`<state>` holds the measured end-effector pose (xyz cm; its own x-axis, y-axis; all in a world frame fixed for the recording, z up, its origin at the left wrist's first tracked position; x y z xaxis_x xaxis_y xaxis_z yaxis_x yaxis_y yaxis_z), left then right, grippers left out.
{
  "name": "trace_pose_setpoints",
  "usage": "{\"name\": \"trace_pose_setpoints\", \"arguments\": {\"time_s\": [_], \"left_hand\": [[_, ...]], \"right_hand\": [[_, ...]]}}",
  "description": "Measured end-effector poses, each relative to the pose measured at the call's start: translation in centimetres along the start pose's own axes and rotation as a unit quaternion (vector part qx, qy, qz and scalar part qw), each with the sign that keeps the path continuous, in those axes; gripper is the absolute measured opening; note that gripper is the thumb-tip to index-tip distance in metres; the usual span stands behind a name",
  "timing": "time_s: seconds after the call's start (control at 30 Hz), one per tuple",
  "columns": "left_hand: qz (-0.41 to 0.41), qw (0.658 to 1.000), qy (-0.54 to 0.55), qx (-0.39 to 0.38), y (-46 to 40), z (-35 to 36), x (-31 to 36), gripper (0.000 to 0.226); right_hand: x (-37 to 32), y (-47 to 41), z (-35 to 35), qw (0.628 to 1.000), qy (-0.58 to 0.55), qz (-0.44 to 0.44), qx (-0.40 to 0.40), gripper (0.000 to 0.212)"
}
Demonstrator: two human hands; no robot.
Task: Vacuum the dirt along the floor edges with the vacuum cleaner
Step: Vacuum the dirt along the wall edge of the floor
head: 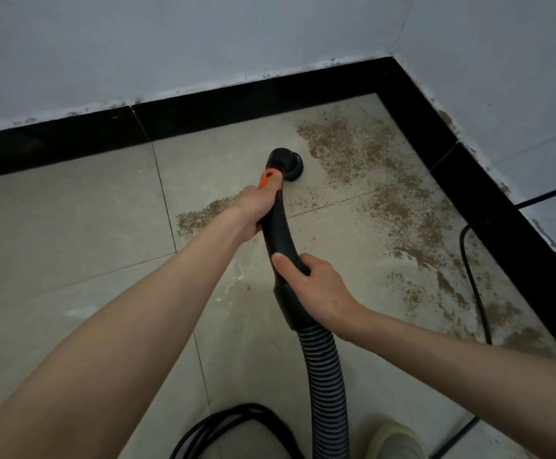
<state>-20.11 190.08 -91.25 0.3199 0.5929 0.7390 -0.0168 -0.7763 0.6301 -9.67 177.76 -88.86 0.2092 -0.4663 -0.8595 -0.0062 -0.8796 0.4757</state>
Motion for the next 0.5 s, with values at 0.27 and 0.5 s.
{"name": "trace_pose_setpoints", "arguments": {"time_s": [0.27, 0.5], "left_hand": [[0.02, 0.999, -0.021, -0.016, 2.1, -0.7, 0.1, 0.043], [0.005, 1.0, 0.011, -0.002, 5.0, -6.8, 0.1, 0.042]], "right_hand": [[-0.3, 1.6, 1.2, 1.0, -0.011, 0.008, -0.003, 0.031], [-3.3, 2.6, 5.1, 0.996, 0.041, -0.014, -0.074, 0.038]]}}
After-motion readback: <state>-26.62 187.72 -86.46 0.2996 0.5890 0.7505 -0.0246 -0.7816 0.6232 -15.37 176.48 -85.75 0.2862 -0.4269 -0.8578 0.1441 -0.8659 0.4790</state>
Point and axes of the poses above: each hand's wrist, its own y-axis away from the middle knuckle, its own z-axis out of the palm, x = y × z, the point moved 8 cm from there along -y, towards the middle knuckle, and after that the axes turned 10 degrees about -y, right-handed, at the moved point
